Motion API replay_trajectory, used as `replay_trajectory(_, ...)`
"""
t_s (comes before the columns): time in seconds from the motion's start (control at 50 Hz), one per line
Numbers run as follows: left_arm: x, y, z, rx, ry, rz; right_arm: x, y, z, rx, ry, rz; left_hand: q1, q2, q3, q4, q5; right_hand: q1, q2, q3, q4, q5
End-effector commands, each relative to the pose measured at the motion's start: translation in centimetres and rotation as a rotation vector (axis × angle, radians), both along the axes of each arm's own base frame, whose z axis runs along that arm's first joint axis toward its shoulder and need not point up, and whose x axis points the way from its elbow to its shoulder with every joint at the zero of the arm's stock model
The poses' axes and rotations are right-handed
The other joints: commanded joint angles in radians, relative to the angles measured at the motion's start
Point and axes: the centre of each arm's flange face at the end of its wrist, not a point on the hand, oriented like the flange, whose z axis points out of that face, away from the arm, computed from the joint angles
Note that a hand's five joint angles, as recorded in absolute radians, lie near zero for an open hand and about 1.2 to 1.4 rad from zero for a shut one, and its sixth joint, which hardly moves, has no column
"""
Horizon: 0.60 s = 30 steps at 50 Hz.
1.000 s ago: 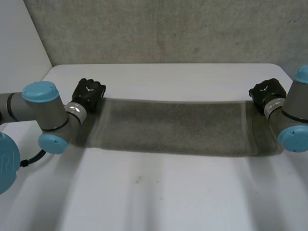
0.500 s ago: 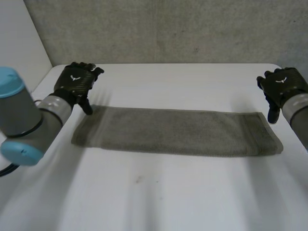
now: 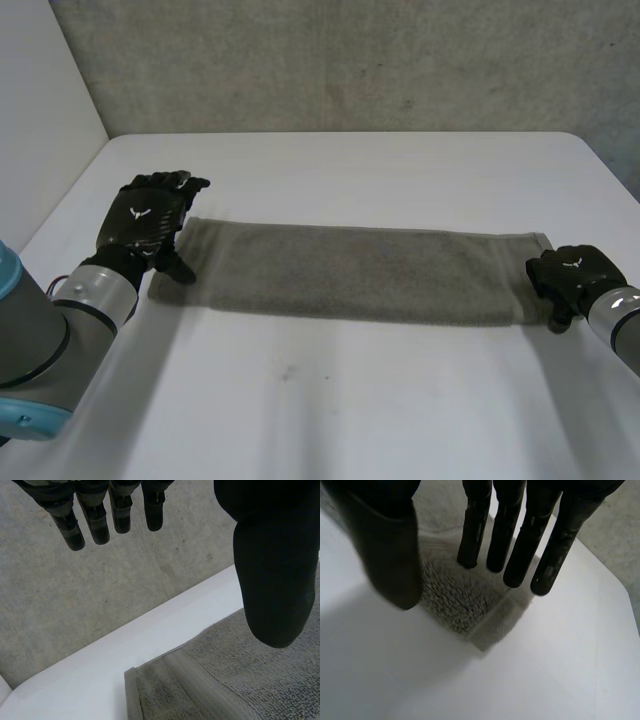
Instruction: Fold the towel.
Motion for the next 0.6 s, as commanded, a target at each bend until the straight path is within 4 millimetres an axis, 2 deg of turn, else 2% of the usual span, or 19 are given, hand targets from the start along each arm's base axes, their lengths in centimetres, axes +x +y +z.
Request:
replay_trajectory(0.02,0.0,0.2,-0.4,-0.015,-0.001,-0.002,-0.9,-1.8,-1.2,-0.012,0.007,-0.027,0.014,0.02,0.018,0.019,0.008,0.284,0.28,0.284,0.285,0.289)
replay_trajectory(0.04,0.0,0.2,-0.4,-0.015,-0.001,-0.002,-0.9,-1.8,-1.2,-0.012,0.007,-0.027,0.014,0.02,0.018,0.019,0.008,0.285,0.281,0.285,0.286,0.29)
replay_trajectory(0.08,0.0,0.4,-0.6,-0.021,0.0,-0.003,-1.1,-2.4,-1.4,-0.014,0.021,-0.031,0.014,0.02,0.018,0.019,0.008,0.594,0.589,0.593,0.594,0.598)
replay_trajectory(0.2,0.0,0.5,-0.7,-0.026,0.0,-0.006,-3.2,-3.6,-1.3,-0.028,0.064,-0.083,0.014,0.02,0.018,0.019,0.008,0.596,0.591,0.595,0.596,0.6)
replay_trajectory(0.24,0.0,0.7,-0.9,-0.021,-0.001,-0.005,-4.7,-4.1,-1.1,-0.04,0.103,-0.118,0.014,0.02,0.018,0.019,0.008,0.596,0.591,0.595,0.596,0.6)
replay_trajectory(0.26,0.0,0.7,-0.9,-0.021,-0.001,-0.005,-4.7,-4.1,-1.1,-0.04,0.104,-0.118,0.014,0.02,0.018,0.019,0.008,0.596,0.591,0.595,0.596,0.6)
replay_trajectory(0.3,0.1,0.7,-1.0,-0.021,-0.001,-0.005,-6.4,-4.8,-0.6,-0.059,0.148,-0.158,0.011,0.017,0.015,0.017,0.005,0.596,0.591,0.595,0.596,0.6)
replay_trajectory(0.32,0.1,0.7,-1.0,-0.021,-0.001,-0.005,-6.4,-4.8,-0.6,-0.06,0.149,-0.159,0.011,0.017,0.015,0.017,0.005,0.596,0.591,0.595,0.596,0.6)
replay_trajectory(0.36,0.1,0.7,-1.0,-0.021,-0.001,-0.005,-8.4,-5.9,0.2,-0.088,0.199,-0.209,0.014,0.02,0.018,0.019,0.008,0.596,0.591,0.595,0.596,0.6)
replay_trajectory(0.42,0.1,0.7,-0.9,-0.023,-0.001,-0.005,-9.6,-6.5,0.7,-0.102,0.233,-0.241,0.011,0.017,0.015,0.017,0.005,0.596,0.591,0.595,0.596,0.6)
replay_trajectory(0.46,0.1,0.6,-0.9,-0.026,0.0,-0.003,-10.8,-7.3,2.3,-0.126,0.307,-0.274,0.011,0.017,0.015,0.017,0.005,0.596,0.591,0.595,0.596,0.6)
replay_trajectory(0.48,0.1,0.6,-0.9,-0.026,0.0,-0.003,-10.8,-7.3,2.3,-0.127,0.307,-0.274,0.011,0.017,0.015,0.017,0.005,0.596,0.591,0.595,0.596,0.6)
replay_trajectory(0.5,0.1,0.6,-0.9,-0.026,0.0,-0.002,-10.7,-7.7,3.2,-0.142,0.33,-0.266,0.011,0.017,0.015,0.017,0.005,0.596,0.591,0.595,0.596,0.6)
replay_trajectory(0.52,0.1,0.6,-0.9,-0.026,0.0,-0.002,-9.6,-8.0,4.3,-0.173,0.329,-0.241,0.011,0.017,0.015,0.017,0.005,0.596,0.591,0.595,0.596,0.6)
replay_trajectory(0.54,0.1,0.6,-0.8,-0.027,0.0,0.0,-9.6,-8.0,4.3,-0.173,0.329,-0.241,0.005,0.012,0.009,0.011,-0.001,0.596,0.591,0.595,0.596,0.6)
replay_trajectory(0.56,0.1,0.6,-0.8,-0.027,0.0,0.0,-6.6,-8.1,6.0,-0.23,0.303,-0.187,0.005,0.012,0.009,0.011,-0.001,0.596,0.591,0.595,0.596,0.6)
replay_trajectory(0.58,0.1,0.7,-0.4,-0.036,0.006,0.0,-2.4,-7.5,8.4,-0.314,0.245,-0.107,0.0,0.006,0.003,0.005,-0.007,0.596,0.591,0.595,0.596,0.6)
replay_trajectory(0.6,0.1,0.7,-0.1,-0.046,0.01,0.003,-2.4,-7.5,8.4,-0.315,0.244,-0.106,-0.003,0.003,0.0,0.002,-0.01,0.596,0.591,0.595,0.596,0.6)
